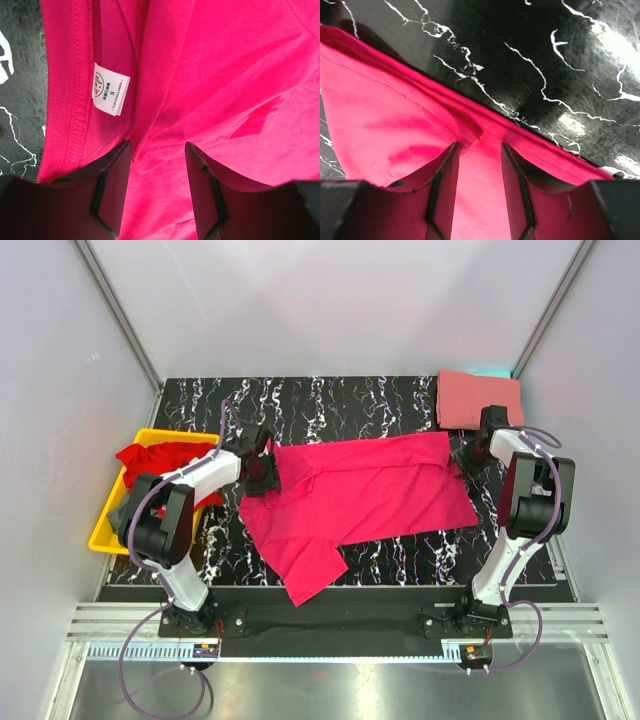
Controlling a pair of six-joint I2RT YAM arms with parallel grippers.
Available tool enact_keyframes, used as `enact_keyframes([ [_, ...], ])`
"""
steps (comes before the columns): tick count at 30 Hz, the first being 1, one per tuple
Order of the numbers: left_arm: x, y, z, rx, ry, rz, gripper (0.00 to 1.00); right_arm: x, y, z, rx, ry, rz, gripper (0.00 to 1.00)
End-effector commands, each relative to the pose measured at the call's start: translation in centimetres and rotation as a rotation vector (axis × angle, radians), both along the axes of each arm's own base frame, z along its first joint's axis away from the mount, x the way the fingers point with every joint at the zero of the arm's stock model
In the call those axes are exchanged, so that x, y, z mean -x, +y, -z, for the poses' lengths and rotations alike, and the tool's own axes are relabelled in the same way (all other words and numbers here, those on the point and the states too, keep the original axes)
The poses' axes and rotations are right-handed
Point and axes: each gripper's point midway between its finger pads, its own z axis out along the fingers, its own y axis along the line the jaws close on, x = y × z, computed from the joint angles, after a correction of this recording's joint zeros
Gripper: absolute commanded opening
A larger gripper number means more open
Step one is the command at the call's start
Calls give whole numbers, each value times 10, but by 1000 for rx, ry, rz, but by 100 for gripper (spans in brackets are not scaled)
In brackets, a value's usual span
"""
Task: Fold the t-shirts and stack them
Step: Fold the tshirt
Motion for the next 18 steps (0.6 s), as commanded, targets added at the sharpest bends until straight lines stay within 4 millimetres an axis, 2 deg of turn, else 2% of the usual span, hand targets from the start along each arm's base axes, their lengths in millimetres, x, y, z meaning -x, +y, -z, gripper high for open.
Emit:
enact_keyframes([
  [1, -14, -2, -6, 1, -51, -11, 50, -11, -5, -17, 26, -59, 40, 46],
  [7, -13, -2, -5, 5, -51, -19, 45, -19, -7, -13, 32, -78, 37, 46],
  [14, -14, -6, -1, 13, -37, -15, 33, -24, -8, -10, 38, -81, 24, 44],
  [17, -15, -6, -2, 13, -39, -19, 21, -26, -8, -8, 36, -84, 26, 42],
  [18, -16, -6, -5, 12, -44, -18, 10, -27, -8, -7, 36, -86, 25, 40],
])
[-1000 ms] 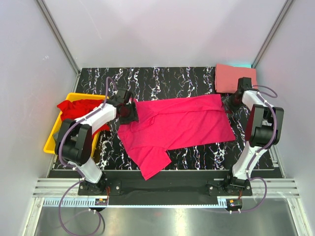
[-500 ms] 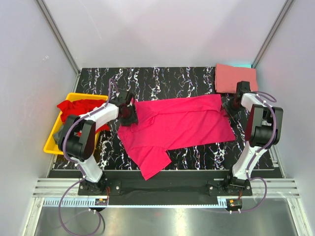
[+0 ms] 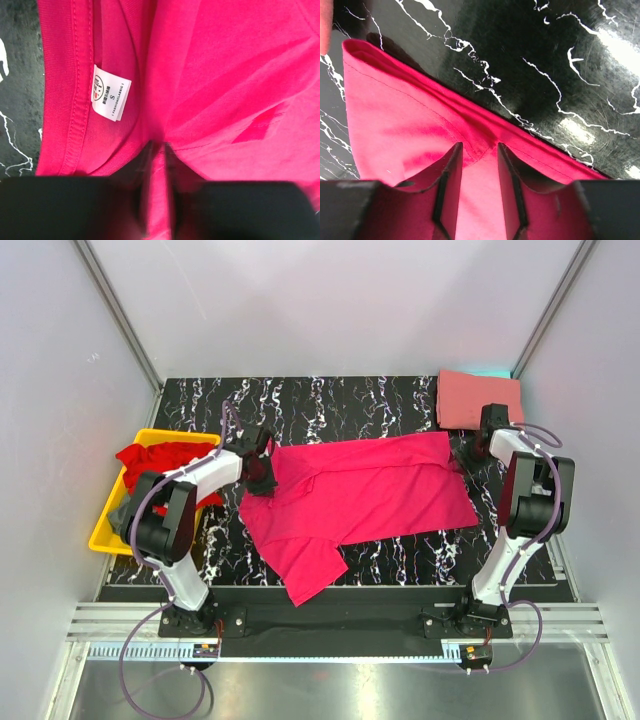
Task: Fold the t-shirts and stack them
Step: Fold the tshirt
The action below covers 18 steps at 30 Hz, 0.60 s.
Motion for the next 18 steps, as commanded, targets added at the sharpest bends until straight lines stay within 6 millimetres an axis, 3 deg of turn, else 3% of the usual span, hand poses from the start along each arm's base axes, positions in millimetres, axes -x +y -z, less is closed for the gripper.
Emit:
enact_keyframes([
  [1, -14, -4, -12, 7, -54, -3, 5, -15, -6, -3, 32, -36, 13, 37],
  [4, -16, -4, -19, 4, -58, -10, 0, -19, -7, -1, 36, -35, 8, 20],
  [5, -16, -4, -22, 5, -59, -13, 0, -21, -8, -2, 39, -40, 5, 9],
  [7, -17, -4, -31, 12, -70, -19, 0, -23, -8, -1, 43, -45, -2, 2],
  [14, -22, 8, -71, -32, -129, -51, 0, -38, -21, -21, 132, -104, -56, 0],
  [18, -17, 9, -80, -37, -123, -45, 0, -44, -23, -35, 164, -141, -95, 0],
])
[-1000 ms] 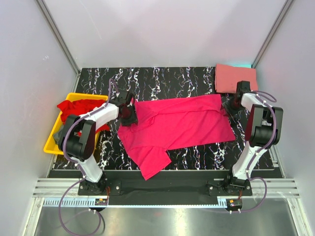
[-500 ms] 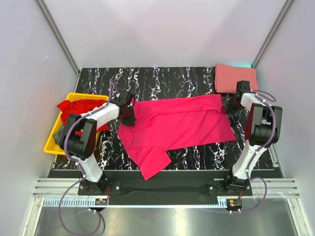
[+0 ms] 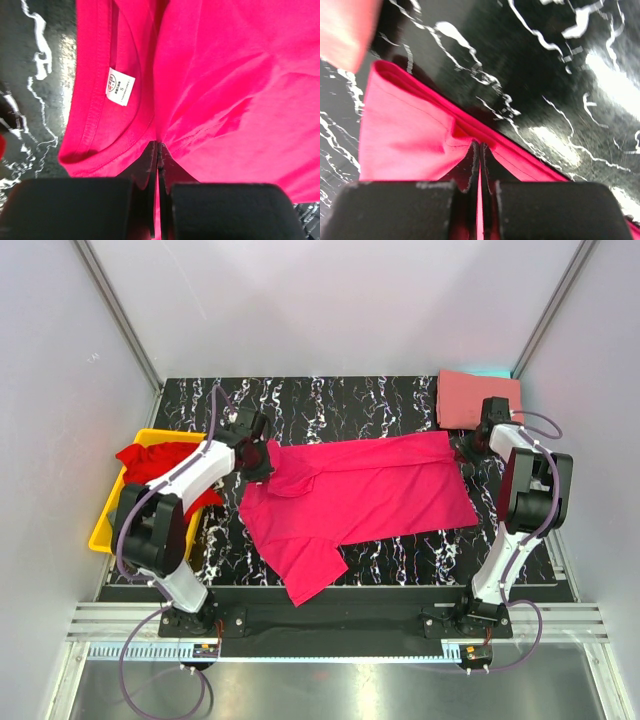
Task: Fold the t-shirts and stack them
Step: Fold the tshirt
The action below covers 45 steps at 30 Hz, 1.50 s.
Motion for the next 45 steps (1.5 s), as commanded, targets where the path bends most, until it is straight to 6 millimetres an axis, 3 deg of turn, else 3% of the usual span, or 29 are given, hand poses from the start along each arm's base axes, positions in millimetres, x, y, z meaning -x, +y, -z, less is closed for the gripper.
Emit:
enact_keyframes([
  [1, -5, 1, -30, 4, -57, -7, 0, -24, -11, -35, 89, -108, -43, 0],
  [7, 2, 4, -38, 0, -59, -13, 0, -28, -10, -43, 101, -146, -84, 0],
  [16, 7, 10, -66, 0, -101, -24, 0, -30, -12, -51, 134, -167, -113, 0],
  [26, 23, 8, -67, 31, -84, -2, 0, -28, -14, -65, 167, -199, -139, 0],
  [30, 30, 6, -56, 37, -55, 15, 0, -24, -13, -61, 161, -180, -143, 0],
  [35, 44, 6, -25, 25, 6, 28, 0, -14, -10, -45, 146, -146, -147, 0],
  [39, 57, -11, -6, 98, 65, 76, 0, -6, -11, -38, 149, -99, -153, 2],
  [42, 66, -23, 6, 126, 104, 122, 14, -4, -14, -43, 163, -83, -154, 17],
  [43, 65, -22, 5, 110, 101, 123, 26, 0, -19, -47, 188, -59, -137, 21],
  [45, 63, -11, 2, 32, 93, 109, 32, 14, -25, -48, 214, 11, -121, 30],
])
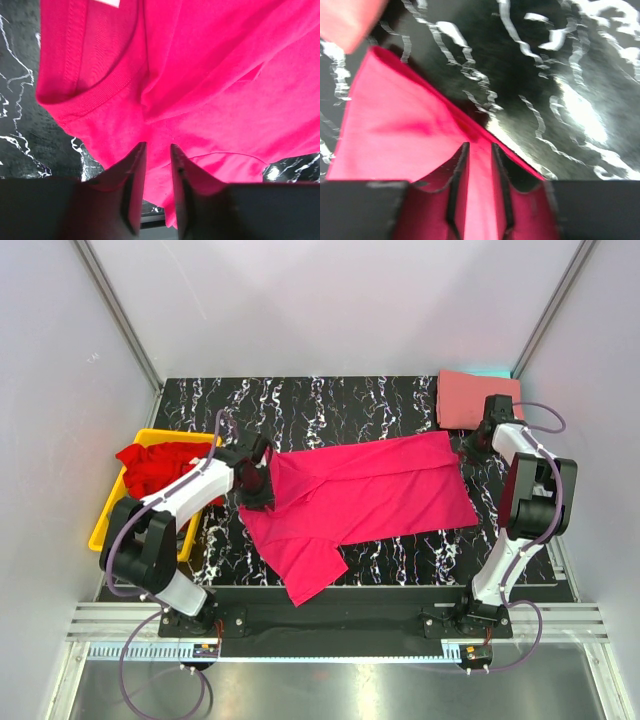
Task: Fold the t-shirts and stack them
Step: Fold the tshirt
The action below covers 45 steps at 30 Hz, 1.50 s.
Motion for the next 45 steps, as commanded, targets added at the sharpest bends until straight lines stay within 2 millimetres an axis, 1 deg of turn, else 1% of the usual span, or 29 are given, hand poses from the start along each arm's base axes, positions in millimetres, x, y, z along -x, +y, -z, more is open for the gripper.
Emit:
enact_keyframes([
  [1, -19, -2, -21, -32, -79, 15, 34, 6, -20, -40, 111, 17, 46, 32],
  [2, -20, 6, -26, -78, -80, 6, 38, 7, -20, -45, 115, 14, 48, 33],
  [3, -28, 15, -32, -130, -111, -13, 41, 8, -19, -47, 105, 12, 49, 34],
  [4, -37, 15, -44, -137, -147, -22, 42, 7, -15, -47, 92, 8, 43, 36],
  [6, -50, 12, -54, -129, -193, -26, 47, 5, -11, -49, 77, -14, 37, 36],
  [8, -64, -3, -55, -75, -221, -8, 48, -2, 2, -45, 21, -39, -8, 37],
  [9, -68, -10, -52, -53, -213, 3, 48, -7, 5, -45, 5, -62, -23, 36],
  [10, -73, -19, -41, -27, -179, 19, 48, -9, 14, -41, -36, -70, -53, 36],
  [12, -79, -29, -30, 2, -145, 25, 47, -15, 18, -30, -61, -76, -66, 35],
  [13, -83, -31, -16, -7, -116, 24, 47, -17, 19, -26, -67, -72, -71, 35],
  [15, -91, -31, -7, -28, -106, 16, 47, -15, 16, -8, -60, -18, -60, 33],
  [16, -91, -32, 4, -38, -80, 16, 47, -11, 13, -1, -47, 9, -50, 33],
  [18, -96, -23, 13, -95, -78, -3, 48, -2, 11, 17, -50, 72, -28, 31],
  [19, -99, -20, 18, -120, -70, -10, 48, 4, 1, 23, -17, 98, 5, 31],
  [22, -100, -4, 24, -208, -66, -48, 48, 17, -9, 33, 7, 129, 57, 31],
  [25, -103, 8, 22, -294, -99, -76, 49, 22, -16, 34, 32, 136, 78, 31],
  [29, -102, 0, 31, -270, -79, -61, 49, 35, -25, 39, 63, 158, 112, 31],
  [31, -98, -5, 38, -253, -59, -54, 49, 47, -30, 43, 78, 180, 144, 30],
  [32, -98, -11, 38, -241, -66, -45, 49, 51, -32, 38, 83, 173, 154, 30],
  [33, -95, -19, 37, -209, -64, -28, 49, 60, -36, 41, 83, 189, 169, 30],
  [35, -92, -34, 28, -155, -97, -2, 50, 67, -44, 31, 104, 173, 193, 30],
  [37, -87, -50, 9, -70, -133, 35, 50, 80, -52, 30, 109, 187, 223, 30],
  [38, -86, -57, -1, -44, -147, 50, 51, 82, -55, 21, 112, 166, 232, 30],
  [39, -86, -63, -19, -3, -175, 63, 51, 90, -58, 22, 112, 173, 247, 30],
  [41, -84, -59, -37, -9, -196, 73, 53, 94, -62, 16, 117, 160, 259, 31],
  [42, -93, -55, -58, -22, -255, 64, 54, 95, -63, 13, 118, 156, 259, 31],
  [43, -95, -50, -67, -39, -272, 61, 57, 95, -64, 11, 119, 156, 253, 31],
  [44, -101, -37, -75, -60, -287, 53, 58, 94, -63, 8, 118, 155, 247, 32],
  [45, -109, -31, -88, -56, -321, 42, 58, 92, -61, 4, 107, 156, 228, 34],
])
